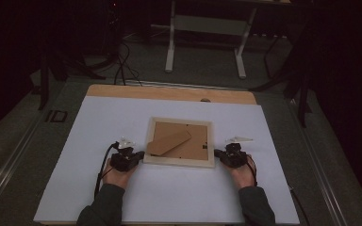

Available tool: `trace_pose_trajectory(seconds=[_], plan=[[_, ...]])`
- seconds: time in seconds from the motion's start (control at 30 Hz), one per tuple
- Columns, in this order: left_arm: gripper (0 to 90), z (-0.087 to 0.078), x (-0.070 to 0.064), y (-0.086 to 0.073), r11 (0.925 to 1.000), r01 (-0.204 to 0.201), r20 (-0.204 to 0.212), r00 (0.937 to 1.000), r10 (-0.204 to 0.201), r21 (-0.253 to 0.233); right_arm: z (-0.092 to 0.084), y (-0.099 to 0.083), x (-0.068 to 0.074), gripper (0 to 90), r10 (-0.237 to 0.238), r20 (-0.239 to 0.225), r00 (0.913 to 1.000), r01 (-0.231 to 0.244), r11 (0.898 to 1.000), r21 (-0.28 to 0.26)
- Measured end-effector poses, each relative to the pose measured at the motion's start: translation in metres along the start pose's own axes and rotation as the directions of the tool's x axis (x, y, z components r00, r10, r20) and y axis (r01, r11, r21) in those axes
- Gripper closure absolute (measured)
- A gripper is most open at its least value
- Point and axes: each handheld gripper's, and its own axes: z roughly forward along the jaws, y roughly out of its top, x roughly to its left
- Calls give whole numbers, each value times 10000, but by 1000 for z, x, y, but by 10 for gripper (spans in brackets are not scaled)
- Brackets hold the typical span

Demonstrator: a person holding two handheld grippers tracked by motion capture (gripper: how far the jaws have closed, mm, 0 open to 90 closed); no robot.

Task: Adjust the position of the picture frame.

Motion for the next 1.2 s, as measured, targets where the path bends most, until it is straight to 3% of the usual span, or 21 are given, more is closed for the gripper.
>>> trace_pose_trajectory(seconds=[0.27, 0.73, 1.2], plan=[[900, -4, 0, -3, 10000, 22, 62, 10000, -22, 16, 1, 1, 0, 900, -39, -56, 10000, 39, 10000, 20], [900, -14, 5, -8, 9998, 156, -238, 9996, -152, 135, 6, 4, 10, 900, -196, -280, 9994, 199, 9998, 90], [900, -16, 9, -10, 9996, 290, -385, 9988, -289, 39, 13, 9, 14, 900, 64, -339, 9994, -63, 10000, 26]])
